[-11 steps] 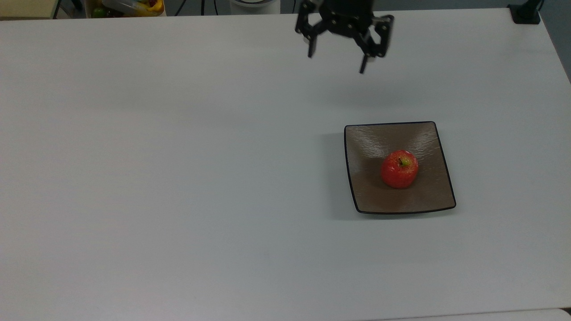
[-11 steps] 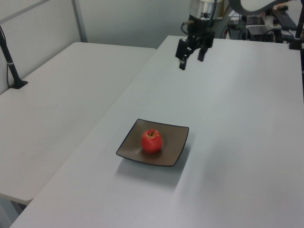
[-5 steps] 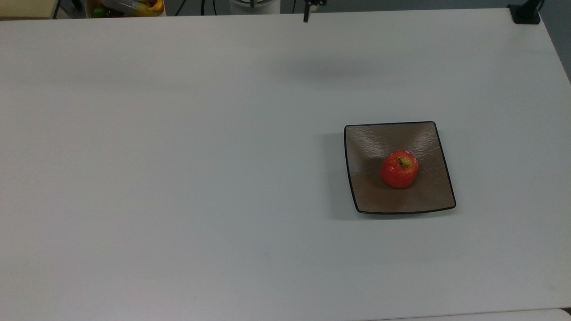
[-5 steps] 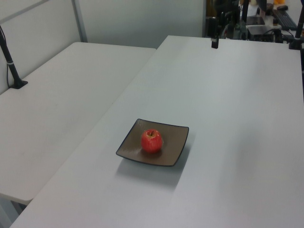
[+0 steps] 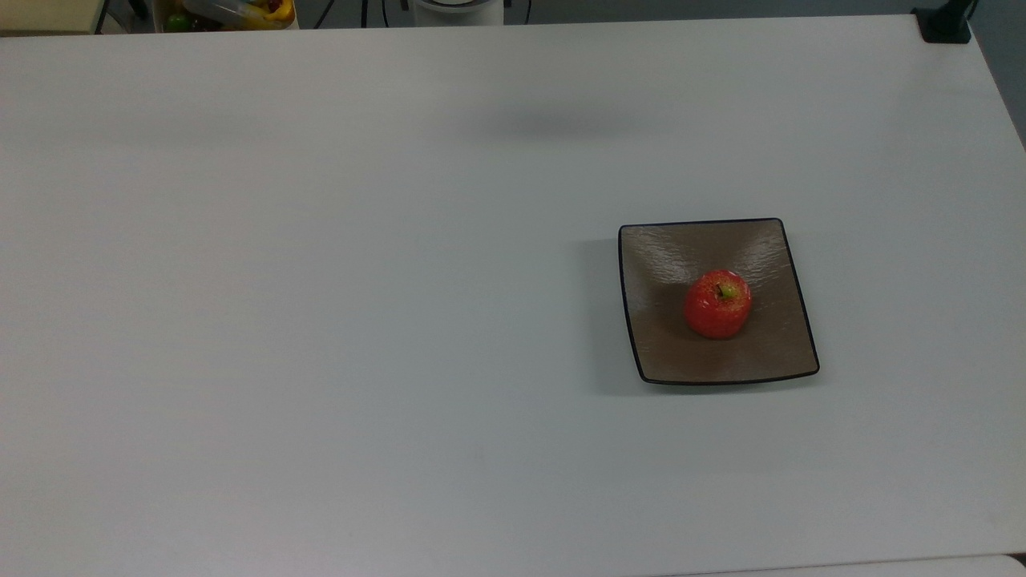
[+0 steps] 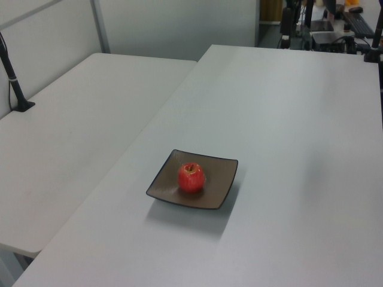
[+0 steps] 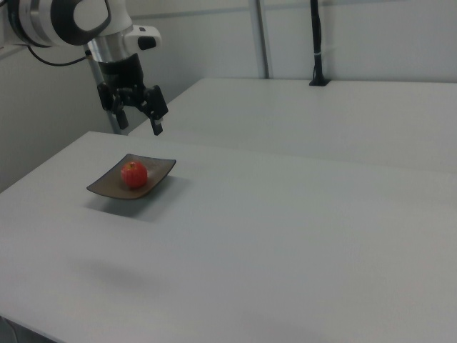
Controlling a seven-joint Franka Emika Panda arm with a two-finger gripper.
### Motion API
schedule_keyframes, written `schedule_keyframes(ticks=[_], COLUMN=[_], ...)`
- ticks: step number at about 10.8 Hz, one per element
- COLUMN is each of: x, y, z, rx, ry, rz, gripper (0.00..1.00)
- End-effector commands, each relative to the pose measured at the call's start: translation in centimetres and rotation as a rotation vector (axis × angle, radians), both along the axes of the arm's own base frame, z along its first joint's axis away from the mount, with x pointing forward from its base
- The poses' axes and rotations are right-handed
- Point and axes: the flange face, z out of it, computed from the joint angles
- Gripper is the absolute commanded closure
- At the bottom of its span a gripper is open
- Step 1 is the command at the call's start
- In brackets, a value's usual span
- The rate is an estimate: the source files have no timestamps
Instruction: Apples placed on a ceramic plate
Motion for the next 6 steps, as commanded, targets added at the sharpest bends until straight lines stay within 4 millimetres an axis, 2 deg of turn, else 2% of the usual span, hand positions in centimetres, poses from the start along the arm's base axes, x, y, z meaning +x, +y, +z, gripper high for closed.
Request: schedule_keyframes(ticks=[1,6], x=[0.08,0.12], y=[-0.76,-0.65], z=[-0.22,-0.31], rx=[0.029,0.030], ry=[-0.072,-0.071], rz=[0.070,0.072], gripper=[0.00,0.00])
